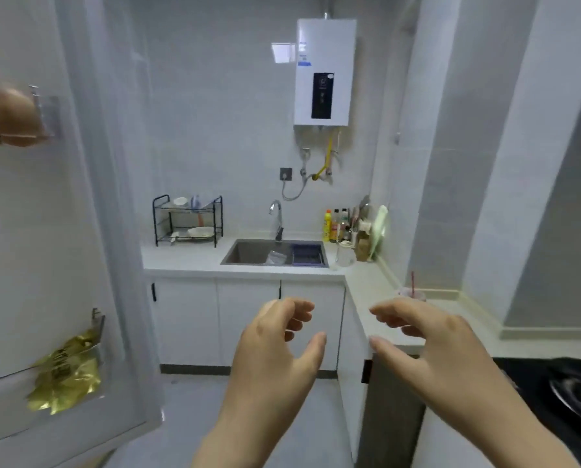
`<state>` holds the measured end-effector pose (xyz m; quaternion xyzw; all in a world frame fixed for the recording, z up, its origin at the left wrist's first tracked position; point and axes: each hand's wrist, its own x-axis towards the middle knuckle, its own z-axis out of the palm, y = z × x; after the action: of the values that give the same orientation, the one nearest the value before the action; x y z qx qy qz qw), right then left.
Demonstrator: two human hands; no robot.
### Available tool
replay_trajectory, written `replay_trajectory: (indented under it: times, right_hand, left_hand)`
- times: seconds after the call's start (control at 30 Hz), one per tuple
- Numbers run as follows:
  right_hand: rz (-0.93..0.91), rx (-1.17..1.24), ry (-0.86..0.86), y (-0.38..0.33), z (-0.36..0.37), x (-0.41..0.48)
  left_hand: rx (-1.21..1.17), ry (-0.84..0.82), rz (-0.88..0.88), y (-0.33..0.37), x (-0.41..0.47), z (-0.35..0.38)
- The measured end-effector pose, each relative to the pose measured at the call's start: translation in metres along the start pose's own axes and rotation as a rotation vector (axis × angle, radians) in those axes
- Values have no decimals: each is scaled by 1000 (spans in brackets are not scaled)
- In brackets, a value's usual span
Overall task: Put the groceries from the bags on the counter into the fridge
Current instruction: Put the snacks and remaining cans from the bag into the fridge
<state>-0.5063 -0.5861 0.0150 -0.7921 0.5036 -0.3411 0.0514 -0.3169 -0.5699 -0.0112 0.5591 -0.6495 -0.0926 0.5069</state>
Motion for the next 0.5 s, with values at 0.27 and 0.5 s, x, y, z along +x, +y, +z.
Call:
replay_trajectory:
  times: [0.27,0.5]
  right_hand:
    - [416,-75,213,99,-97,-98]
    - [750,-175,428,138,-149,-186]
  left_hand:
    - [-219,-352,160,85,0,143]
    - [-411,-647,335,158,-31,245]
